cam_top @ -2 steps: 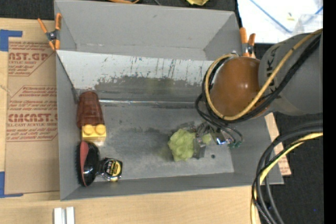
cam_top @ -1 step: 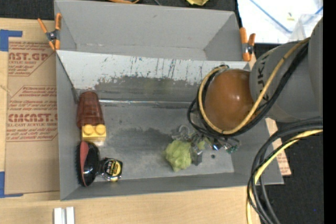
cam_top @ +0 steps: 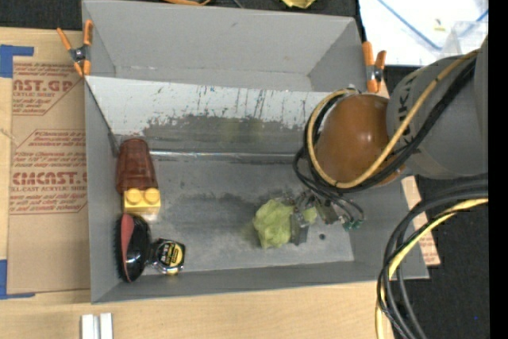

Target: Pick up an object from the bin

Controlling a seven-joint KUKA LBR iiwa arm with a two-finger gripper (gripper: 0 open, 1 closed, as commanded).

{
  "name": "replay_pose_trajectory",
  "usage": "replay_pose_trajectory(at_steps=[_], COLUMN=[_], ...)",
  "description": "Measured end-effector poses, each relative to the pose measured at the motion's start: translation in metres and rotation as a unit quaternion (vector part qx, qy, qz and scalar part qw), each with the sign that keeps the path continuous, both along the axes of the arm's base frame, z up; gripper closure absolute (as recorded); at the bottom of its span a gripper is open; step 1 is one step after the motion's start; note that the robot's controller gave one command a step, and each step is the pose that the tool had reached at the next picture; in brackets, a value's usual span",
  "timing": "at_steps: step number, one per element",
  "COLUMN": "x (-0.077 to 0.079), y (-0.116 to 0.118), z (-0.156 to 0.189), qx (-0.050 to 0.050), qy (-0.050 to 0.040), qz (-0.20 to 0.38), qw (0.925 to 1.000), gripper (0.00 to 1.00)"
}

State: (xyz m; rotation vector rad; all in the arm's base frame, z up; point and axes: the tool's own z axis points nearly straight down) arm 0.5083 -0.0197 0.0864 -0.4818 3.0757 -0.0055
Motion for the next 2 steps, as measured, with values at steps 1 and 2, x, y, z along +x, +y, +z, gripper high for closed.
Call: replay_pose_trajectory(at_steps=[1,2], x=[0.0,0.017], y=[0.006,-0.001], z=[0.073,0.14], qx=[-0.002,0.0], qy=[-0.0027,-0.0015], qz=[0.088,-0.005], qw=[0.9961,1.0], gripper=[1.0,1.0])
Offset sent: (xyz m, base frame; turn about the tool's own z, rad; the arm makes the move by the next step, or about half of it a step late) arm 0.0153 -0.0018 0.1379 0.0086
